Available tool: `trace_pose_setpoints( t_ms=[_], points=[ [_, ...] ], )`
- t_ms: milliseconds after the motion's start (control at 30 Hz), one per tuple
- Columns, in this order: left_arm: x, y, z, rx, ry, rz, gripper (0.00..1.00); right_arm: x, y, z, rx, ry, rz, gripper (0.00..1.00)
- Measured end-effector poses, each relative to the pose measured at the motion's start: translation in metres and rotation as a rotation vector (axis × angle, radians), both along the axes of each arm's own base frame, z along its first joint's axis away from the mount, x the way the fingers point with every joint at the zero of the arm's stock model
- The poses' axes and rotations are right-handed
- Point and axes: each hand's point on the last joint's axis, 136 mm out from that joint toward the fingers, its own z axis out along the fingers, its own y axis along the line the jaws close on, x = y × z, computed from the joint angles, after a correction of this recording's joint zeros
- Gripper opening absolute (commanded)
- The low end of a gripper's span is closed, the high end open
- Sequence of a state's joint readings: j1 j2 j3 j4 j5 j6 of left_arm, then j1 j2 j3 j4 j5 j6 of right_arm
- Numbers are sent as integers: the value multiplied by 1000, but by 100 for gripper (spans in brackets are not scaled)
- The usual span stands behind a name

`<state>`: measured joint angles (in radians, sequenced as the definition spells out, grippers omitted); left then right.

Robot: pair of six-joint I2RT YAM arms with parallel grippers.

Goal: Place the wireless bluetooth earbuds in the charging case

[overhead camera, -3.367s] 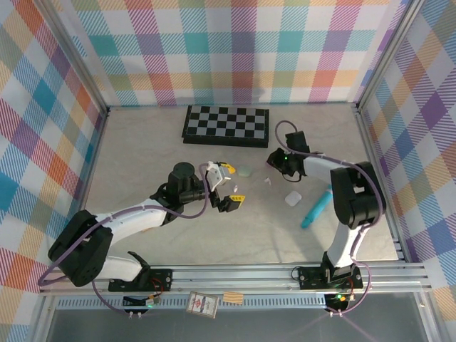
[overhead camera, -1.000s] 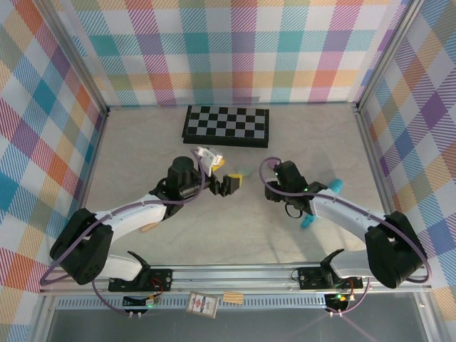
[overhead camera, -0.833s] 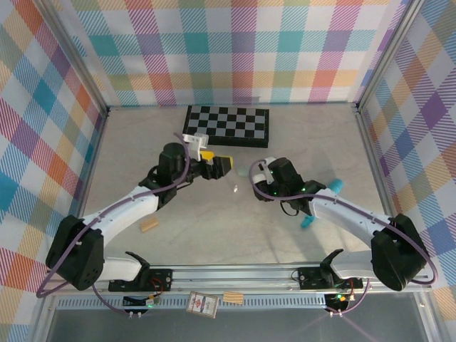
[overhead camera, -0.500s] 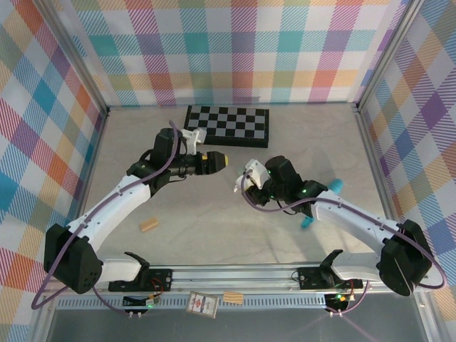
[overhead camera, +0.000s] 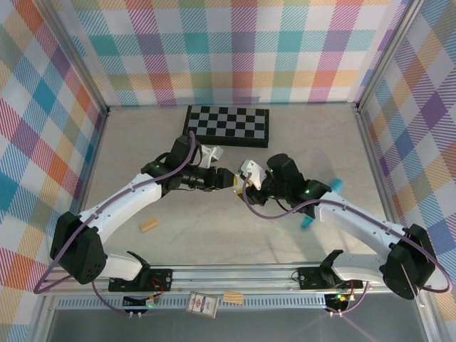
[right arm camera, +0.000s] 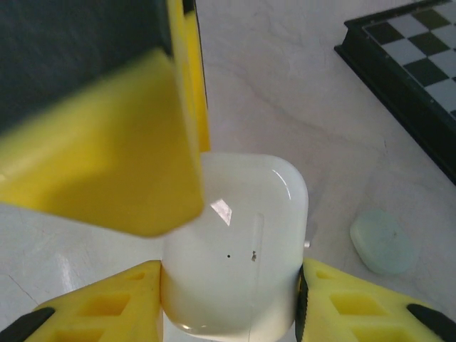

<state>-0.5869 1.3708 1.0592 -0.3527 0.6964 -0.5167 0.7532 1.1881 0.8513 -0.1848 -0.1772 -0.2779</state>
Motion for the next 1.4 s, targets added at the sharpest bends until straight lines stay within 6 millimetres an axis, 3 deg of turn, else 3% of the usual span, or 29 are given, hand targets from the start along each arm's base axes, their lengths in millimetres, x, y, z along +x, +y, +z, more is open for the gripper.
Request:
trace_pose_setpoints(
  t_ms=[67, 300, 400, 533, 700, 933, 1067, 1200, 1400],
  points=[
    [0, -3, 2, -14, 5, -7, 45, -1, 2, 7, 26, -14, 8, 44],
    [-1, -12, 10, -64, 6, -23, 18, -4, 5, 18, 68, -27, 32, 45],
    [-1, -12, 10, -65, -9, -28, 12, -4, 5, 18, 68, -25, 26, 52],
    [-1, -12, 13, -74, -59, -48, 9, -5, 5, 23, 89, -20, 17, 70],
    [-11, -4, 21, -128, -273, -93, 5, -10, -9, 46, 220, 5, 6, 73],
    [-20, 1, 39, -306, -644, -112, 9, -6, -43, 90, 528, 113, -53, 72],
    [-19, -3, 68, -433, -809, -118, 10, -17, -37, 106, 615, 192, 12, 70],
    [-23, -6, 96, -555, -928, -130, 10, -22, -29, 109, 651, 275, 67, 65],
    [-35, -12, 107, -650, -969, -183, 10, -23, -21, 105, 664, 346, 113, 52]
  ],
)
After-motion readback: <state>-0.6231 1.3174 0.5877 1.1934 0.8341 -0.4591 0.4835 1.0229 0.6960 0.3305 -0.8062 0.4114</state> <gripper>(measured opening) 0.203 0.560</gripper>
